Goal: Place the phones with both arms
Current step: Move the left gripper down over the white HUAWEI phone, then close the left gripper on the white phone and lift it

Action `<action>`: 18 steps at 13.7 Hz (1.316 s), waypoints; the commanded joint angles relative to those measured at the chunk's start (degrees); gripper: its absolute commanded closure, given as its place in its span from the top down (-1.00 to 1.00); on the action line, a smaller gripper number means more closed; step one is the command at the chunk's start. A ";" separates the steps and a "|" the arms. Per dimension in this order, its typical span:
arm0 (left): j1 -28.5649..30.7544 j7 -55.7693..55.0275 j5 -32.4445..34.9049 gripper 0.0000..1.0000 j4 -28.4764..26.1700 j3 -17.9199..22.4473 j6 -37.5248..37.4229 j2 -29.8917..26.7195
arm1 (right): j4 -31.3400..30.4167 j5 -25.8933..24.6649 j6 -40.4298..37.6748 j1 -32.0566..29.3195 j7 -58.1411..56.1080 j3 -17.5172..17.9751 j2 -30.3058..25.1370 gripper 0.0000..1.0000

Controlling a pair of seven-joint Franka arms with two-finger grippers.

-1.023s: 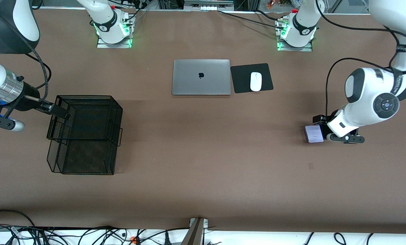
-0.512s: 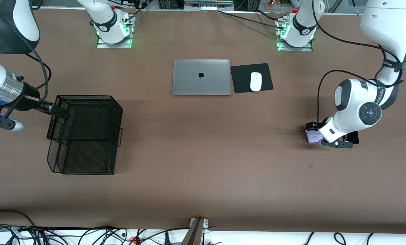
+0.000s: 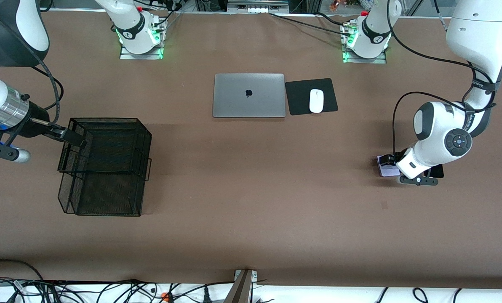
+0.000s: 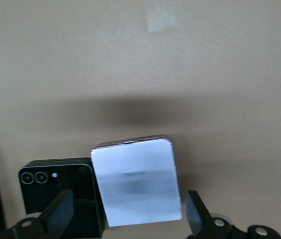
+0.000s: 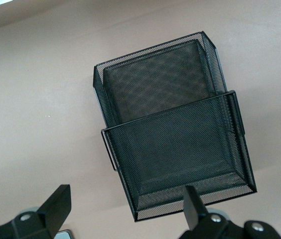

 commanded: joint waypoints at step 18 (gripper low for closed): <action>-0.21 -16.73 0.93 1.00 -7.33 -0.62 12.08 0.21 | -0.16 -0.25 -0.28 -0.59 -0.54 0.58 -0.14 1.00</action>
